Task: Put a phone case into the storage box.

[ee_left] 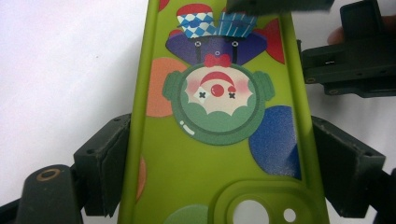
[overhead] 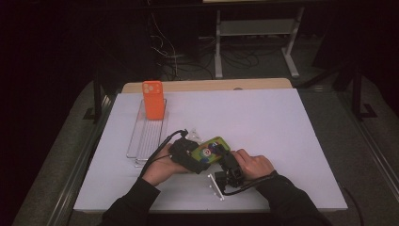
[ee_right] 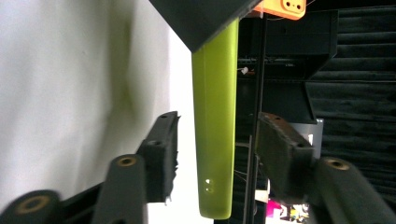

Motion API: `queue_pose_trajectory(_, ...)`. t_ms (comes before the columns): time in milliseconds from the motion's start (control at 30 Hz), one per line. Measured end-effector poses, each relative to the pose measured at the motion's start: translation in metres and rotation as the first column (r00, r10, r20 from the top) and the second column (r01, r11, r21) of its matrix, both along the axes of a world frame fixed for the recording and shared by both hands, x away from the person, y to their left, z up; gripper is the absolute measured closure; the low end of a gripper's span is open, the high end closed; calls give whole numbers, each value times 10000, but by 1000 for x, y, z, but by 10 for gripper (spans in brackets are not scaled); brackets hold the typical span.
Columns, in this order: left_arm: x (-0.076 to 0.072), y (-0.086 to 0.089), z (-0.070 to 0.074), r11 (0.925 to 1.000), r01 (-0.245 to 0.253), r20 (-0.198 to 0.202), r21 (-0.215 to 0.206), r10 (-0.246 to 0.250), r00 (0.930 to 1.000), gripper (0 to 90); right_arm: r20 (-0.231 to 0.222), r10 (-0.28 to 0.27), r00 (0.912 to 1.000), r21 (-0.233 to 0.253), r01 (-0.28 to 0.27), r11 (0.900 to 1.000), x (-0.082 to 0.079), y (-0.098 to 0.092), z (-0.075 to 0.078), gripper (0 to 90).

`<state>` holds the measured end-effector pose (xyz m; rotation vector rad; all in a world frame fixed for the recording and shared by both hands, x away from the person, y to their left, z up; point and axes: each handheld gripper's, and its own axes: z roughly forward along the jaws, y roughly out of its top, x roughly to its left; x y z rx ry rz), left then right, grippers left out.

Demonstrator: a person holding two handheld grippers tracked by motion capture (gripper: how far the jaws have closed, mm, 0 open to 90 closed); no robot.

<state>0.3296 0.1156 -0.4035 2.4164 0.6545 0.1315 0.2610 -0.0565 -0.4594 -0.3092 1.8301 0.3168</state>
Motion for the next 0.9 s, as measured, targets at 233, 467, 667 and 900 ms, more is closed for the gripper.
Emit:
queue_pose_trajectory(233, 0, 1, 0, 10000, -28, 9, 1, 28, 10000, 156, -113, 104, 9999, -140, -105, 9998, -2, 1, 0, 654)
queue_pose_trajectory(467, 1, 1, 0, 10000, -33, -9, -6, 33, 10000, 156, -117, 121, 9999, -277, -125, 9995, -3, 1, 0, 748)
queue_pose_trajectory(667, 0, 2, 0, 9998, -120, 234, -166, 124, 9996, 141, -107, 0, 9999, -273, -3, 9996, -3, 2, 0, 758)
queue_pose_trajectory(900, 1, 3, -1, 9997, -157, 263, -187, 162, 9995, 13, -114, -356, 9993, 5, 356, 9994, 1, -1, 2, 758)
